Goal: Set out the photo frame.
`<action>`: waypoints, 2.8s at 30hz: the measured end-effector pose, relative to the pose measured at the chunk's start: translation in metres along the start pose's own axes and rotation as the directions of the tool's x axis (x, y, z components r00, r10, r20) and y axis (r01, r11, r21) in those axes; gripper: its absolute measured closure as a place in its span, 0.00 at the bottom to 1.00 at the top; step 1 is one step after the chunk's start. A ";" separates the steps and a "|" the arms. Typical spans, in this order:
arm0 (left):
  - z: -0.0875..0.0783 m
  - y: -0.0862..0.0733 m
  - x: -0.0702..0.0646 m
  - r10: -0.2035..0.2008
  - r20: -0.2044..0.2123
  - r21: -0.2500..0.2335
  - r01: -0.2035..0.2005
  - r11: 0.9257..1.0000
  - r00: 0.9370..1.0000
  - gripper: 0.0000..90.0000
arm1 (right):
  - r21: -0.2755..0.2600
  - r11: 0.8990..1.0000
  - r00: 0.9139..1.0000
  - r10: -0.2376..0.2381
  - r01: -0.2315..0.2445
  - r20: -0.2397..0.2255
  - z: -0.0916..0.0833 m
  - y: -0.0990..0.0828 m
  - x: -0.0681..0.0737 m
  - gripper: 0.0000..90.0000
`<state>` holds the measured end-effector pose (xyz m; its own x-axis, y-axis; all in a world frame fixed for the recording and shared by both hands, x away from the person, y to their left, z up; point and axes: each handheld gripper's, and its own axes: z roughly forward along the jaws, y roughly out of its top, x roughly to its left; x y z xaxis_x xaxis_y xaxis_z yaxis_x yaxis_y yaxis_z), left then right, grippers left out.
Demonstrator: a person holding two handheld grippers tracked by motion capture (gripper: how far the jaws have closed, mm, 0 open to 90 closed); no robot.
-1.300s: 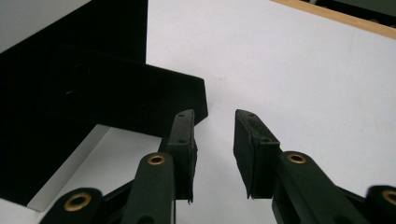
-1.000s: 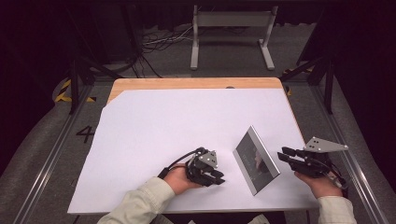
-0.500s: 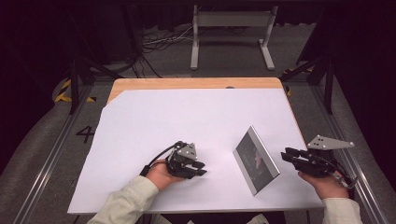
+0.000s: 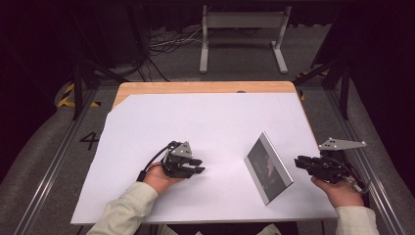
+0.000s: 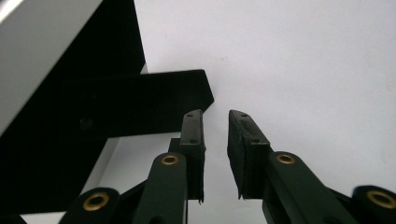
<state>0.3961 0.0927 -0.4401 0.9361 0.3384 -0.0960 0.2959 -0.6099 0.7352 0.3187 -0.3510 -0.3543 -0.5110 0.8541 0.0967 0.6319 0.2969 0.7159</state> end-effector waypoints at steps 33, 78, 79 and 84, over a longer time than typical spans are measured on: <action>0.004 -0.010 0.004 -0.036 -0.109 -0.057 0.029 0.998 0.993 0.69 | 0.203 0.975 0.996 0.092 -0.094 0.017 0.010 0.046 0.001 0.75; 0.006 -0.011 0.006 -0.054 -0.124 -0.039 0.050 0.998 0.991 0.68 | 0.225 0.973 0.998 0.056 -0.049 -0.022 -0.018 0.092 0.043 0.69; 0.006 -0.011 0.006 -0.054 -0.123 -0.039 0.050 0.998 0.991 0.68 | 0.222 0.974 0.998 0.046 -0.038 -0.033 -0.019 0.094 0.047 0.67; 0.005 -0.011 0.006 -0.055 -0.123 -0.041 0.050 0.998 0.991 0.67 | 0.215 0.976 0.998 0.044 -0.032 -0.053 -0.017 0.096 0.054 0.65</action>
<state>0.3999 0.0977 -0.4526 0.8880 0.4567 -0.0531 0.3344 -0.5623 0.7563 0.3417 -0.2839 -0.2689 -0.5128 0.8426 0.1648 0.7583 0.3545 0.5472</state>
